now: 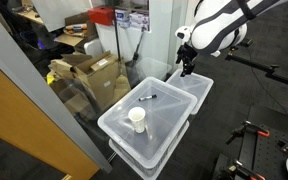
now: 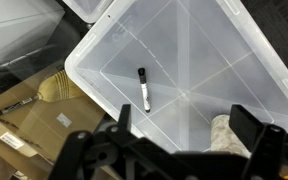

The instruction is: Pick up the pen from the top of the large container and put it in the white cup.

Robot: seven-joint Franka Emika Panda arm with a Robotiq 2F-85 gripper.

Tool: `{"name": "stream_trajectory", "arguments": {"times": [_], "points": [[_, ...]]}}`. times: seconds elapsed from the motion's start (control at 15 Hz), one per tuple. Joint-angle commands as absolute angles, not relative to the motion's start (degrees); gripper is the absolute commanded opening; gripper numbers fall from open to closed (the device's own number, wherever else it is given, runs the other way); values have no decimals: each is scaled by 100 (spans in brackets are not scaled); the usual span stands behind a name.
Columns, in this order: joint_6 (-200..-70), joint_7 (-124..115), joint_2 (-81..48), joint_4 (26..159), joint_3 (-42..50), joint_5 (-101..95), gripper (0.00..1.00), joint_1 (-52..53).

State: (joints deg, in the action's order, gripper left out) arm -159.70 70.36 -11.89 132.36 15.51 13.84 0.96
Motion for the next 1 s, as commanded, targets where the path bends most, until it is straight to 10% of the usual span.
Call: {"name": "stream_trajectory", "arguments": {"times": [0.0, 0.93], "points": [[-15989, 6704, -1312, 13138, 942, 1021, 100, -510], [-16175, 6820, -2792, 11903, -125, 947, 100, -1612]]}}
